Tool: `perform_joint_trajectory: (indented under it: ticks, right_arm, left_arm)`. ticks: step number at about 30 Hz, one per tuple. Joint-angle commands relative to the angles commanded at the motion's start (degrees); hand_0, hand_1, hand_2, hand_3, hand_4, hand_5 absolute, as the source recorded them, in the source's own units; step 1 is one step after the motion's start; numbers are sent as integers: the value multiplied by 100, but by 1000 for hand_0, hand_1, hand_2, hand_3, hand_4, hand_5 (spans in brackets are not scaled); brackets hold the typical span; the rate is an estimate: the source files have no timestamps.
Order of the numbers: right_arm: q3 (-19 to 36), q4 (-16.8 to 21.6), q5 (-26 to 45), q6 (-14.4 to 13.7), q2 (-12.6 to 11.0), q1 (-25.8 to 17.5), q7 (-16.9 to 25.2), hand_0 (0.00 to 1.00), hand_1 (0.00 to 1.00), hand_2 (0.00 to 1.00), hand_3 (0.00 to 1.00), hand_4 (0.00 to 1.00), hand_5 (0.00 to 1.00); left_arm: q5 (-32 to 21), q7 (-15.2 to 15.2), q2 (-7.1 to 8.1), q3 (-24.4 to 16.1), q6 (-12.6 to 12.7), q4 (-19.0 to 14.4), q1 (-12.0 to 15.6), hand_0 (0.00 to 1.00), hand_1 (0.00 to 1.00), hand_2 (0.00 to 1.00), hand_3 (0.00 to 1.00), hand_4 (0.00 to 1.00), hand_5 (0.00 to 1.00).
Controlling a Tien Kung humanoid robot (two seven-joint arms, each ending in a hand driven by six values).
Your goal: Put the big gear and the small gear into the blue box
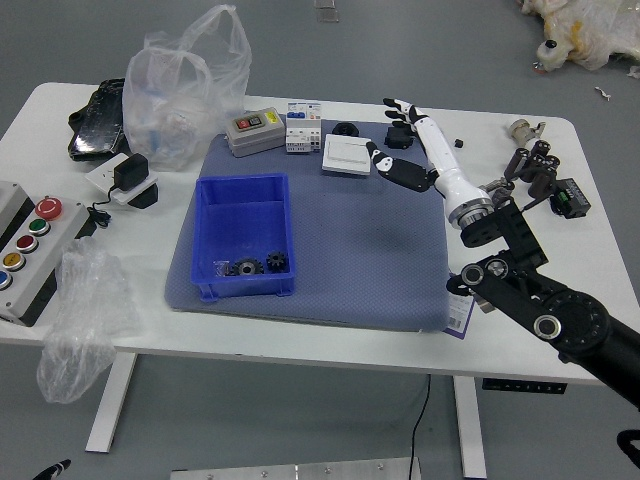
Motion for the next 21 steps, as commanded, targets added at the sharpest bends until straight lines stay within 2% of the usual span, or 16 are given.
perform_joint_trajectory:
  ticks: [2, 3, 8, 9, 14, 15, 16, 20, 21]
  right_arm:
    - [247, 15, 384, 194, -48, -206, 285, 848, 772, 814, 826, 755, 493]
    - [349, 29, 544, 292, -63, -289, 406, 850, 780, 813, 807, 848, 675]
    - [819, 154, 1620, 889, -105, -743, 1170, 850, 780, 813, 807, 848, 675]
    - [876, 184, 1821, 995, -112, -803, 1321, 864, 779, 807, 773, 901, 910]
    - [1124, 386, 2822, 1305, -132, -1099, 2012, 864, 779, 807, 773, 901, 910]
    - [1204, 461, 3021, 1376, -141, -1216, 2151, 856, 778, 814, 761, 959, 998]
    - [1256, 513, 3183, 1423, -151, -1308, 2248, 856, 778, 814, 761, 959, 998]
    - [1385, 621, 3809, 1563, -185, -1620, 2428, 856, 778, 814, 761, 959, 998]
    - [1408, 627, 3928, 1579, -187, -1659, 2432, 821, 766, 794, 758, 968, 998]
  left_arm:
    - [56, 27, -8, -33, -15, -8, 4, 908, 906, 891, 801, 998, 998]
    - [66, 34, -11, -39, -19, -10, 6, 908, 905, 890, 810, 998, 998]
    - [73, 51, -25, -61, -14, -18, 18, 908, 905, 890, 810, 998, 998]
    - [110, 77, -27, -101, -14, -27, 11, 908, 905, 887, 813, 998, 998]
    - [474, 282, -39, -431, -66, -90, -68, 908, 905, 887, 813, 998, 998]
    - [470, 269, -40, -423, -68, -86, -82, 906, 894, 878, 813, 998, 998]
    - [451, 254, -40, -408, -66, -82, -88, 906, 894, 878, 813, 998, 998]
    - [368, 213, -38, -356, -67, -68, -84, 906, 894, 878, 813, 998, 998]
    - [357, 215, -38, -355, -74, -67, -80, 857, 824, 814, 810, 998, 998]
